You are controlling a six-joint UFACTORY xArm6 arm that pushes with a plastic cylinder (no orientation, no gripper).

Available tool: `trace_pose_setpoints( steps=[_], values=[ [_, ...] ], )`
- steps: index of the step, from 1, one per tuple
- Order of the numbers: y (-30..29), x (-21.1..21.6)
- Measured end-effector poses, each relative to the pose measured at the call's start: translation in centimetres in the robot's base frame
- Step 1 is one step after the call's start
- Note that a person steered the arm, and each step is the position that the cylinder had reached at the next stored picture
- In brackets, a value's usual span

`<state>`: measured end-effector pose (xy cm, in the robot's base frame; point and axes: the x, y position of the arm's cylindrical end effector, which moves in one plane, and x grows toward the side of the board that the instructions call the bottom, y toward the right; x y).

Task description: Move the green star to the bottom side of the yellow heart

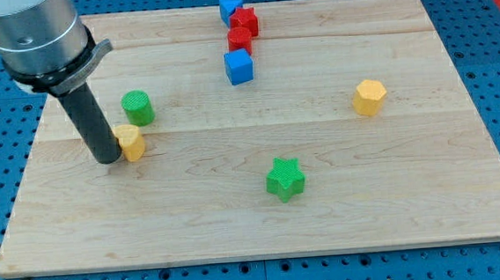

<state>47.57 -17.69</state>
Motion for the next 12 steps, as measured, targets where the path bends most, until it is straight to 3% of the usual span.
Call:
trace_pose_setpoints(
  steps=[3,4,7,8,12],
  values=[
    [2.0,-0.4],
    [2.1,5.3],
    [19.4,10.2],
    [22.4,11.7],
    [24.9,6.8]
  ],
)
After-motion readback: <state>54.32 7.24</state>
